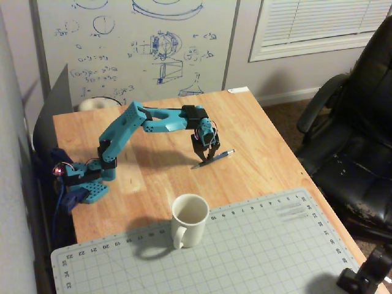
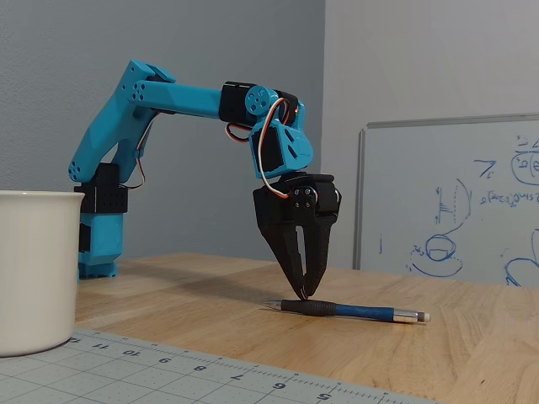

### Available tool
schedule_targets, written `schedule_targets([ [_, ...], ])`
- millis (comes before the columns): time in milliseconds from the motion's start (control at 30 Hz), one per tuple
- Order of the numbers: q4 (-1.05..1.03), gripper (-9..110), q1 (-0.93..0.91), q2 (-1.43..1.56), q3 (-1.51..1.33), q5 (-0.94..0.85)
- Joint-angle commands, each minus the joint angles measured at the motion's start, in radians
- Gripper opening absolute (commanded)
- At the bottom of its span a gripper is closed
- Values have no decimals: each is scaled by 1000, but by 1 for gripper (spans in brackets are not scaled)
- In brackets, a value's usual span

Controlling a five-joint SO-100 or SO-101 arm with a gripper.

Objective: Touch the pen.

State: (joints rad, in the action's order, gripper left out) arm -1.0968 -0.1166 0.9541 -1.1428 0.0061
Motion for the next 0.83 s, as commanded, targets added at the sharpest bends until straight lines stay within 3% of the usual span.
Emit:
schedule_targets([
  [0,12,1,-6,35,28,-9],
  [800,11,1,-57,43,29,-9],
])
